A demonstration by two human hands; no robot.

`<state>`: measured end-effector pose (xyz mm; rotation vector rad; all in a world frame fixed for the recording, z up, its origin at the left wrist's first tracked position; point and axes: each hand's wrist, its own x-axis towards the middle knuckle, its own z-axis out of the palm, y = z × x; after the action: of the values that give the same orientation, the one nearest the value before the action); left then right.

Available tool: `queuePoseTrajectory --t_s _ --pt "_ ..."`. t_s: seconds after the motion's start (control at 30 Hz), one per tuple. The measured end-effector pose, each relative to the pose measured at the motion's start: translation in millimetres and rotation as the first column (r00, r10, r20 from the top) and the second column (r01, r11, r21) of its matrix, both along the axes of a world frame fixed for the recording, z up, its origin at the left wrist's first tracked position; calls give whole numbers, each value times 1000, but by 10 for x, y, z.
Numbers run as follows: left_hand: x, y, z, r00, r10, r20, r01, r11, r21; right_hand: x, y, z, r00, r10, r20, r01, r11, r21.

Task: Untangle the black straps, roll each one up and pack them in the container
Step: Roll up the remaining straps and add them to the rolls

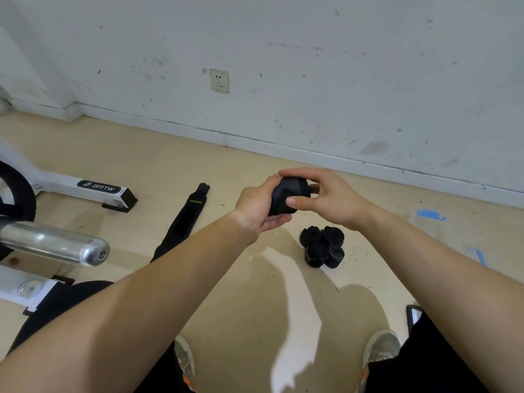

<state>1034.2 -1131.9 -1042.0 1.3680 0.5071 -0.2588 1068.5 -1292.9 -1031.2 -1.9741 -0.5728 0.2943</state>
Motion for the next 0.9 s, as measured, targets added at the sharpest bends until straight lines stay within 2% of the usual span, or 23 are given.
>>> queuePoseTrajectory --t_s 0.1,0.2,0.3,0.37,0.53,0.73,0.83,0.9 --pt "-37 15 -30 999 -23 -36 27 989 144 -30 50 -77 998 -58 -28 58 998 22" --pt "-53 59 -30 989 -133 65 108 948 298 -43 42 -79 963 -154 -222 186 973 134" --pt "-104 59 -32 926 -327 188 254 909 330 -13 -93 -52 912 -172 -373 249 954 169" --pt "-105 33 -99 912 -359 196 290 905 310 -16 -161 -52 876 -179 -447 269 952 147" --pt "-79 -114 -419 955 -274 110 256 954 154 -35 -150 -376 776 -245 -581 365 926 98" --pt "20 -147 -941 972 -222 -76 227 972 55 -27 -196 -1028 659 -174 -732 401 904 146" --pt "100 -168 -1209 960 -208 -185 218 975 35 20 -152 -1357 662 -240 -710 447 887 117" --pt "187 -187 -1416 953 -190 -238 218 971 99 53 -91 -1565 670 -346 -656 496 867 48"
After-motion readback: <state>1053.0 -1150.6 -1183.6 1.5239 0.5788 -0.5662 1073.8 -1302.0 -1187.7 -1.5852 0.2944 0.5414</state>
